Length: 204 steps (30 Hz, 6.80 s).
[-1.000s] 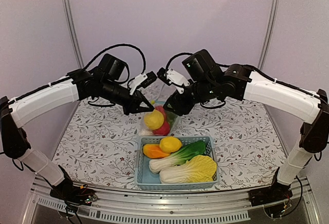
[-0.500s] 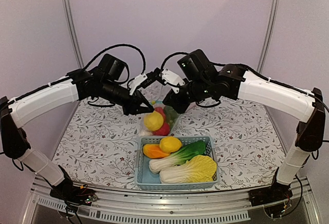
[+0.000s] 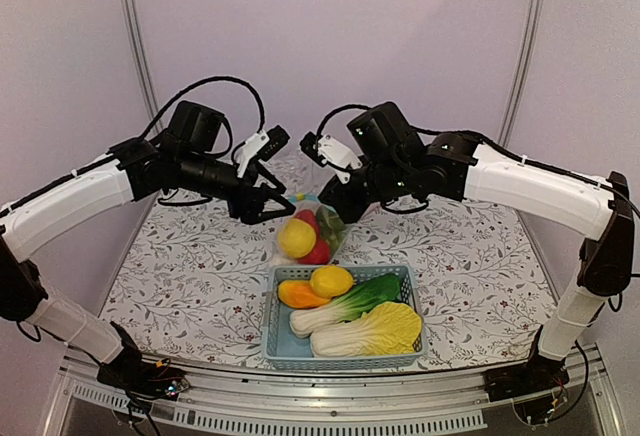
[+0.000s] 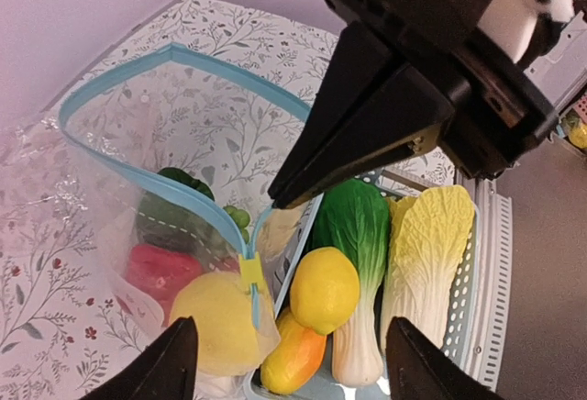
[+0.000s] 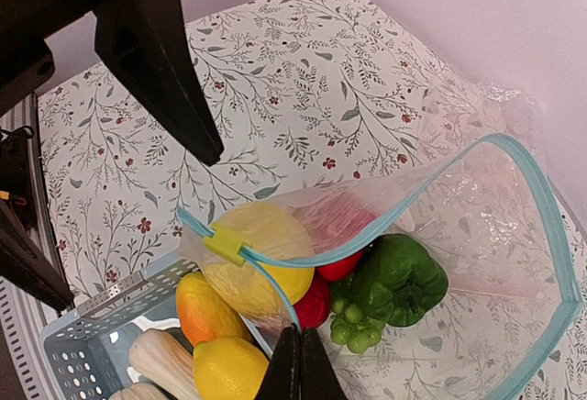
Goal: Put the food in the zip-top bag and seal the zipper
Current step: Pass from the right arm to the left, then zip the zipper on the zipper food storage bag.
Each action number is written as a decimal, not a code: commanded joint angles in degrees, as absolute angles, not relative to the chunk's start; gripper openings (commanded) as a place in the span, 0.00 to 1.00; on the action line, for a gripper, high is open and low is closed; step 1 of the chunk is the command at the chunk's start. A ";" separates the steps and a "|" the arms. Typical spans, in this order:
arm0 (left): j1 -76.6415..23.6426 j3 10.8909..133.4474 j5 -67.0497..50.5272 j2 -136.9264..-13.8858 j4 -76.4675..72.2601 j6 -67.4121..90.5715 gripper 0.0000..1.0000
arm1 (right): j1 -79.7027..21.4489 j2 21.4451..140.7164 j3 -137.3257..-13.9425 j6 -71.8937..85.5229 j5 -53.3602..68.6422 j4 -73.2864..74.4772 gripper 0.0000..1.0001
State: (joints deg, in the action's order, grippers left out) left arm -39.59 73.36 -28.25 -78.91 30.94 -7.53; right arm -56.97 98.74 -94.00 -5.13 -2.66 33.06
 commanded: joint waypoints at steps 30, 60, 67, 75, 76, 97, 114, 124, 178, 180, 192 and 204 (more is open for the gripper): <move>-39.17 74.01 -28.90 -80.74 31.88 -10.16 0.00 | -56.85 92.81 -90.17 -2.71 5.67 27.14 0.48; -39.64 73.66 -30.52 -79.82 32.03 -11.59 0.00 | -50.72 105.26 -102.04 -18.33 30.55 29.42 0.63; -39.64 73.66 -30.12 -79.64 32.08 -11.56 0.00 | -50.47 106.93 -103.81 -19.63 31.79 33.06 0.54; -39.64 73.61 -29.60 -79.59 31.79 -11.52 0.00 | -50.46 108.19 -104.97 -20.21 32.30 35.22 0.46; -39.64 73.57 -29.47 -79.62 31.81 -11.54 0.00 | -50.53 108.27 -105.14 -20.15 32.20 35.32 0.45; -39.55 73.13 -27.58 -79.01 31.00 -11.18 0.00 | -50.48 111.97 -110.28 -21.17 31.38 41.17 0.31; -36.89 73.04 -35.94 -78.97 29.37 -9.17 0.00 | -50.50 111.82 -107.77 -19.04 31.12 36.22 0.38; -34.53 73.36 -42.73 -78.74 29.49 -9.02 0.00 | -50.50 109.60 -105.08 -17.31 31.94 34.69 0.37; -35.07 72.16 -25.99 -77.38 28.49 -8.98 0.00 | -50.46 109.11 -106.95 -14.66 27.83 35.57 0.00; -35.07 72.16 -25.19 -77.29 28.40 -8.88 0.00 | -50.51 108.71 -106.38 -14.83 26.71 35.66 0.00; -34.64 71.48 -22.69 -76.70 27.21 -8.09 0.00 | -50.48 106.20 -103.75 -16.51 20.88 35.97 0.01; -33.85 70.93 -20.65 -75.92 26.16 -7.22 0.00 | -50.46 105.26 -102.39 -16.79 18.41 36.38 0.01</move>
State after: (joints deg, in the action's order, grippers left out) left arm -35.77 71.35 -24.99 -78.96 27.31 -8.16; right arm -51.42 108.05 -104.47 -16.34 22.57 29.80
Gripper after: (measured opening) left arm 0.004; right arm 0.057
